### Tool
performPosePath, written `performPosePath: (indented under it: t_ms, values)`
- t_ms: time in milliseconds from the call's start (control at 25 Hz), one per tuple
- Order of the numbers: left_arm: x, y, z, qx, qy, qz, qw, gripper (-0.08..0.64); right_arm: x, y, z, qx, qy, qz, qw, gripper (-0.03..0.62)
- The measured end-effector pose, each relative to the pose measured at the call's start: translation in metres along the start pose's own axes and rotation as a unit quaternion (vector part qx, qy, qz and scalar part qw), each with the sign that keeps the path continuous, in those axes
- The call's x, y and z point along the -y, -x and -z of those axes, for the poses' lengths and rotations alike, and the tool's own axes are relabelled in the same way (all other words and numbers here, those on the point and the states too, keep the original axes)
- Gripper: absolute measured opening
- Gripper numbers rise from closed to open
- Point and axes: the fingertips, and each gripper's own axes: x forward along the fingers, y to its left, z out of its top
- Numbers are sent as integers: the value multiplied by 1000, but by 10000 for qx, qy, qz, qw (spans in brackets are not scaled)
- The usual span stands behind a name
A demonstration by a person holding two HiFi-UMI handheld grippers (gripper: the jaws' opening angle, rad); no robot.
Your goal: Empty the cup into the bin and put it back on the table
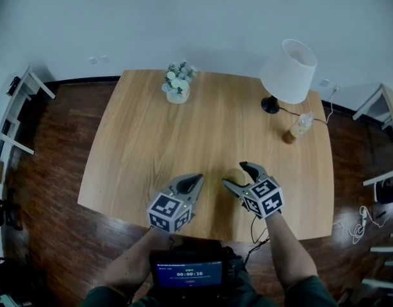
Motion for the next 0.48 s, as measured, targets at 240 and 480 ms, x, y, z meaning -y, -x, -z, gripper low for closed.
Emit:
performPosePath:
  t_ms: [240,480]
  values:
    - [1,3,17,-120,47,-146,9998,5,1,-1,21,-132,-47,54,9999,391]
    - [-1,-1,35,-286,108,-275,9992,27,0,-2,37,-128,-149,-1,9998,449]
